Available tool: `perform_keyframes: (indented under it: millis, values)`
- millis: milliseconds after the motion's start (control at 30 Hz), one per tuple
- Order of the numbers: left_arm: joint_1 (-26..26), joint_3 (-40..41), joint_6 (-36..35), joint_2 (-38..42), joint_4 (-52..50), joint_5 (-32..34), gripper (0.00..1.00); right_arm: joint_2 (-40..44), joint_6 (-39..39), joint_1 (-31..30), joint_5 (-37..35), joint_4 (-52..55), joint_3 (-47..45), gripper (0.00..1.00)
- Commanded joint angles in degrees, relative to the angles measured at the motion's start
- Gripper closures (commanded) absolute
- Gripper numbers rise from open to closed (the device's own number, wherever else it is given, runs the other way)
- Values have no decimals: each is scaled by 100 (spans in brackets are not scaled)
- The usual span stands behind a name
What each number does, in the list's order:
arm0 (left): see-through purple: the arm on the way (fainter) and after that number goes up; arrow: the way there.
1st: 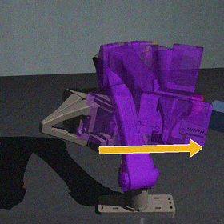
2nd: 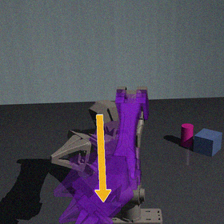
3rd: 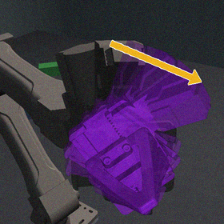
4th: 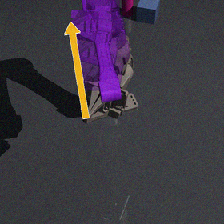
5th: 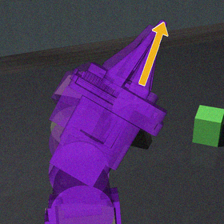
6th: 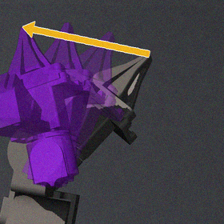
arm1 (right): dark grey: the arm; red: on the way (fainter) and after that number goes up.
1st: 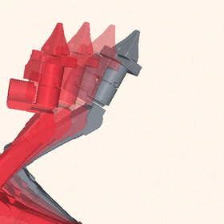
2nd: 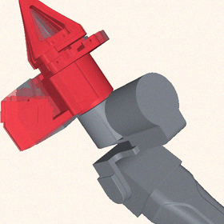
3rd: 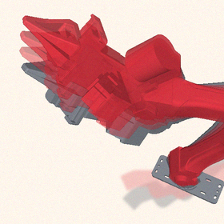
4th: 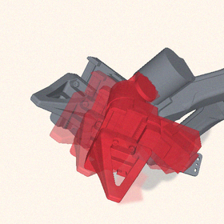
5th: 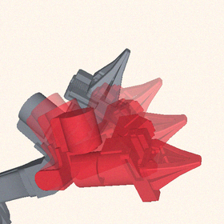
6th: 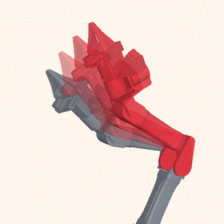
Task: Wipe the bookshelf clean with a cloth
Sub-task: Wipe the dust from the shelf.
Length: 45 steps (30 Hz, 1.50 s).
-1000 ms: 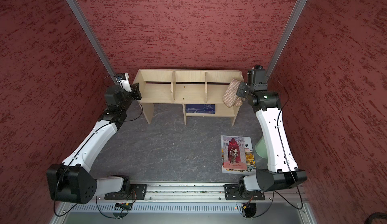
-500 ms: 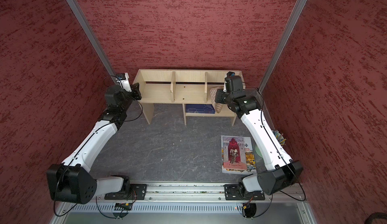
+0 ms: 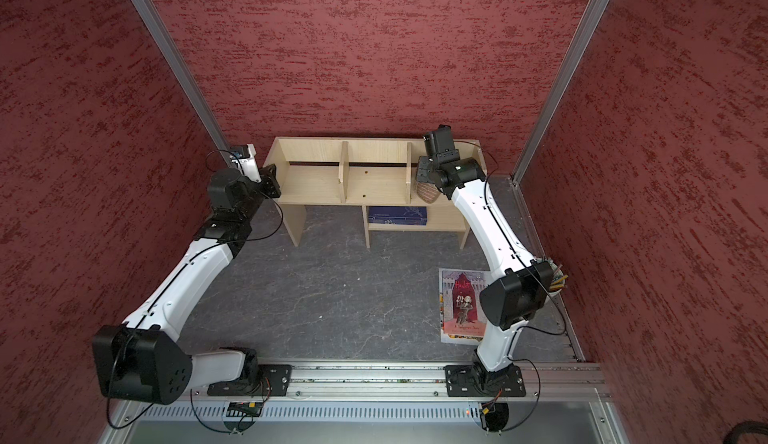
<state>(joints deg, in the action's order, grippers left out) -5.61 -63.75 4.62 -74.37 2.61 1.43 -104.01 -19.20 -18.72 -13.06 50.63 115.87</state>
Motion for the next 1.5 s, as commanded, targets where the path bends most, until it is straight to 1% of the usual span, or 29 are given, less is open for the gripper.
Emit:
perform_keyframes:
  millis: [0,67,167,267,367,500,600,700,800,867,1000,1100,1167,1267,1367,1467]
  values:
    - [-248,21,606,-42,-224,-812,100,-147,48,29,339,119,359,100]
    - [-259,42,633,-47,-202,-832,100,-57,33,3,563,-50,195,100]
    - [-305,36,680,-80,-204,-872,100,365,13,-51,566,-332,-595,100]
    - [-327,29,671,-78,-225,-825,100,941,145,-49,216,-560,-1463,100]
    - [-330,22,733,-101,-226,-812,100,1183,423,-27,-160,-443,-1688,100]
    - [-331,19,763,-115,-234,-797,100,1091,724,31,-931,5,-1275,100]
    - [-318,29,728,-66,-241,-726,100,962,850,188,-1116,119,-899,100]
    - [-319,37,724,-67,-237,-729,100,794,870,415,-1103,209,-477,100]
    - [-323,38,741,-77,-227,-758,100,548,901,499,-1026,325,46,100]
    - [-314,22,748,-91,-226,-767,100,336,903,500,-883,459,442,100]
    - [-301,13,761,-72,-234,-780,100,7,827,494,-601,504,954,100]
    - [-315,28,761,-69,-227,-792,100,-362,732,428,-132,680,1683,100]
    - [-318,20,764,-84,-233,-808,100,-619,792,238,-41,826,2190,100]
    - [-313,18,760,-95,-241,-792,100,-788,922,-35,5,806,2540,100]
    - [-310,17,762,-87,-241,-776,100,-902,921,-88,-32,821,2740,100]
    - [-319,16,764,-87,-251,-778,100,-1026,1107,-76,-461,948,2946,100]
